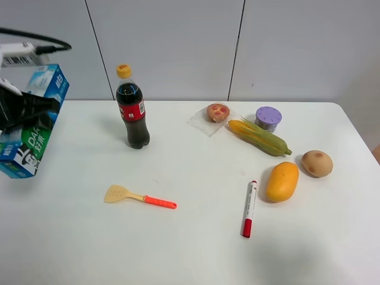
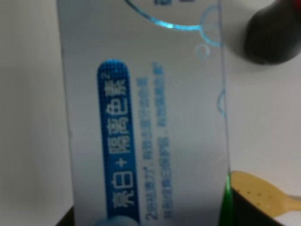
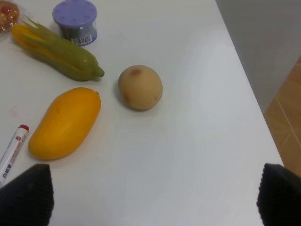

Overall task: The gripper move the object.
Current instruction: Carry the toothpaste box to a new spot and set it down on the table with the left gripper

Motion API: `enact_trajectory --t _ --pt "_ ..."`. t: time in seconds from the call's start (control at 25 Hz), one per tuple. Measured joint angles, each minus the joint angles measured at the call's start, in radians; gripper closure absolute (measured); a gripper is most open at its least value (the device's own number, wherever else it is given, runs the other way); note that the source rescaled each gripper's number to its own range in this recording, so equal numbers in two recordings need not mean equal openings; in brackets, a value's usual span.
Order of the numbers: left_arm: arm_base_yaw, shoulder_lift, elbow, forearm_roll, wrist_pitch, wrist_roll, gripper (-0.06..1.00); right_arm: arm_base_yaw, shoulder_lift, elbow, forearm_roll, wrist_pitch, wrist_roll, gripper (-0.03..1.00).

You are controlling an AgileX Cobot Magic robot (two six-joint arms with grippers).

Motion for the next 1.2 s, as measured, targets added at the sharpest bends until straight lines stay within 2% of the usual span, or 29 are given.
enact_trajectory --t 0.16,0.6,1.2 --pt "0.0 0.118 0.041 0.0 -0.083 0.005 0.93 0.0 0.0 0.0 0.0 0.0 0.0 -0.03" --pt "0.0 0.346 0.04 0.0 -0.275 0.005 0.93 0.0 0.0 0.0 0.0 0.0 0.0 -0.03" --pt "0.0 0.533 0.04 0.019 -0.442 0.007 0.93 0.0 0.0 0.0 0.0 0.0 0.0 -0.03"
